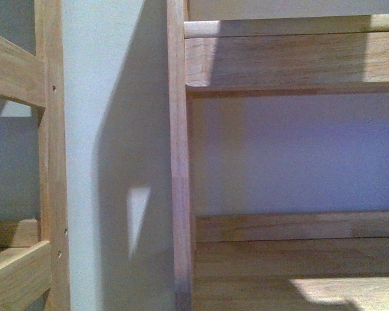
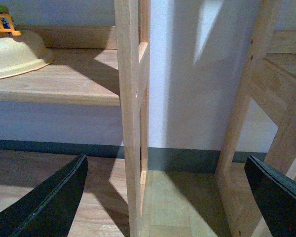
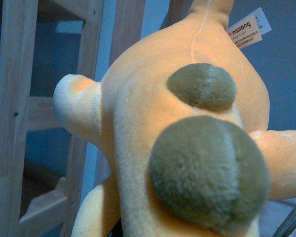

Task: Put away toys

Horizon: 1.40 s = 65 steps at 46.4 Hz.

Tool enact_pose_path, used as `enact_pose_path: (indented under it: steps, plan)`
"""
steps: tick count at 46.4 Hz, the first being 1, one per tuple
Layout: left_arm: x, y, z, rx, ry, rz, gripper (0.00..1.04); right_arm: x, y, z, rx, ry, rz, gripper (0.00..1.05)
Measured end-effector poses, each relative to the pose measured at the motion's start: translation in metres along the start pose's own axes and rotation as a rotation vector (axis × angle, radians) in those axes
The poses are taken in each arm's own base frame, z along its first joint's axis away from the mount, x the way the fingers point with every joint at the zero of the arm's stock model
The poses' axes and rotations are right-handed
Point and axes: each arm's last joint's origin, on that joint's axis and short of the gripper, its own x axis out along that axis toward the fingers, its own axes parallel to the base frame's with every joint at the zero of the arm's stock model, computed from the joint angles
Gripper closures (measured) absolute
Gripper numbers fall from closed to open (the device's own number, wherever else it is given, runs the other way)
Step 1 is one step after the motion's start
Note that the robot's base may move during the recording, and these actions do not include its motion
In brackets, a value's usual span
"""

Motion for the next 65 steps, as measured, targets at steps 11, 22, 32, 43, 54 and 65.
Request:
enact_pose_path:
  steps: [11,22,32,43,54,65]
  plan:
    - [0.0,0.0,0.0,0.0,0.0,0.0,0.06,0.06,-0.018,-0.003,0.044,0.014,-0.06,0.97]
    - [0.0,0.0,0.0,0.0,0.0,0.0,0.06,0.119,-0.032,-0.022,0.119,0.056,-0.112,0.97]
    - [0.0,0.0,0.0,0.0,0.0,0.0,0.06,0.157,-0.039,-0.038,0.231,0.101,-0.135,0.97]
    - [0.0,0.0,0.0,0.0,0.0,0.0,0.06,0.202,-0.043,-0.07,0.461,0.199,-0.116,0.97]
    - [0.0,0.0,0.0,0.0,0.0,0.0,0.06,0.223,-0.02,-0.085,0.627,0.294,-0.027,0.97]
    - [0.0,0.0,0.0,0.0,0.0,0.0,0.06,0.235,0.016,-0.073,0.738,0.333,0.109,0.97]
